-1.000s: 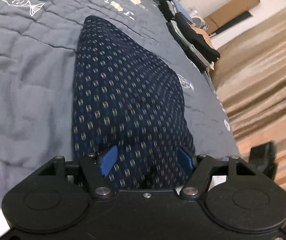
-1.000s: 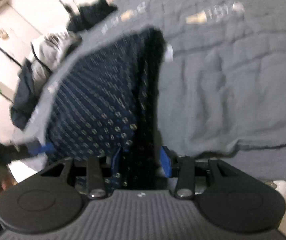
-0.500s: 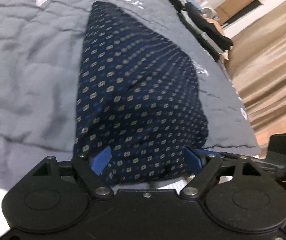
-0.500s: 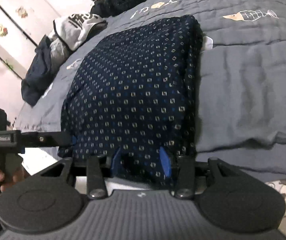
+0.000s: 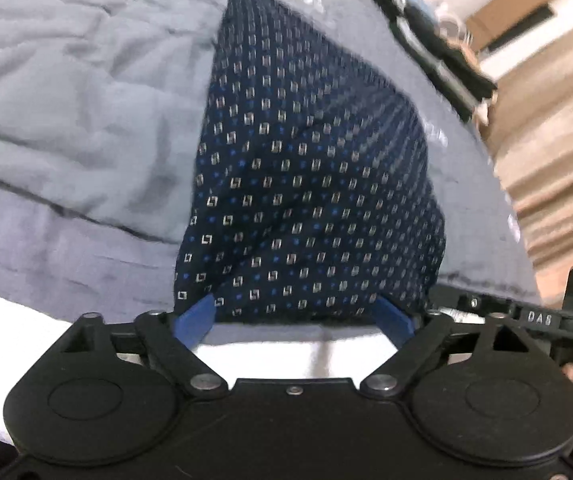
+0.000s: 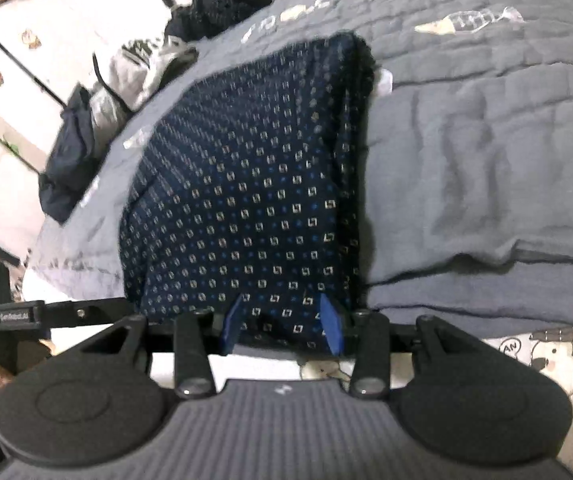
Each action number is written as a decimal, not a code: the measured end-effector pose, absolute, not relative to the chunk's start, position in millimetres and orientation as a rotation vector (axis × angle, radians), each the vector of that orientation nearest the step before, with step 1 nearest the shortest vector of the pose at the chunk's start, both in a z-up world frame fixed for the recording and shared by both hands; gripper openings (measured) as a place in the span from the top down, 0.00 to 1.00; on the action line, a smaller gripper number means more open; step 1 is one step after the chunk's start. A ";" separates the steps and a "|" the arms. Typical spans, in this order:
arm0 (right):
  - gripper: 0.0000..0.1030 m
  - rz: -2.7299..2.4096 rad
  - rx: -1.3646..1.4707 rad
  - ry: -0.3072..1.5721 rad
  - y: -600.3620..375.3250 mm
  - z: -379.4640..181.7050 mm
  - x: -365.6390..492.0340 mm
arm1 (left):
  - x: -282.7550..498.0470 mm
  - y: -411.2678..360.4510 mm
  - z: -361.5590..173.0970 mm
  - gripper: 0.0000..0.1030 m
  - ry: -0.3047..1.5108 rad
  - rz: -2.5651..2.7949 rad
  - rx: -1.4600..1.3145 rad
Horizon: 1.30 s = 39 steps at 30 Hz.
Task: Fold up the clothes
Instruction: 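Lay the folded navy shirt flat and open both grippers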
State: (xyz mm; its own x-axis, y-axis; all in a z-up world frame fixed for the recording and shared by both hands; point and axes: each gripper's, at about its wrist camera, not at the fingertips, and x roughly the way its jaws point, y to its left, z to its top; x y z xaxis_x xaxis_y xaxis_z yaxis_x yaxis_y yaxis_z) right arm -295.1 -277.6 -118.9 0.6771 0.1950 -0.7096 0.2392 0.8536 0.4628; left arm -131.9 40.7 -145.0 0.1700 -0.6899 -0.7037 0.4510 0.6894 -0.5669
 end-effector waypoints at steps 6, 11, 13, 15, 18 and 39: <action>0.56 -0.099 0.559 0.748 -284.7 -104.7 -299.9 | -136.6 54.5 -119.7 0.00 0.970 -0.732 -0.237; 0.51 -0.154 0.544 0.689 -289.4 -95.0 -301.9 | -139.8 48.2 -97.7 0.00 0.838 -0.648 -0.111; 0.51 -0.171 0.525 0.689 -289.6 -94.1 -300.1 | -139.1 42.9 -88.1 0.00 0.809 -0.629 -0.069; 0.51 -0.187 0.506 0.689 -289.8 -93.1 -298.2 | -137.0 37.5 -80.3 0.00 0.795 -0.613 -0.040; 0.51 -0.211 0.478 0.689 -290.0 -91.7 -295.4 | -133.0 29.9 -71.1 0.00 0.802 -0.606 -0.016; 0.50 -0.152 0.412 0.738 -261.8 -81.3 -282.2 | -158.7 -1.3 -53.1 0.00 0.740 -0.504 0.256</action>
State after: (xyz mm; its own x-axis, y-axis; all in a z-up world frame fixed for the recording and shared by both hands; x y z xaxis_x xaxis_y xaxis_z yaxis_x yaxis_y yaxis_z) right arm -282.2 -261.8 -81.3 0.7333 0.0083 -0.6798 0.2771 0.9094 0.3101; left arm -158.7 -1.3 -53.1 0.6271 -0.3464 -0.6977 0.5228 0.8512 0.0473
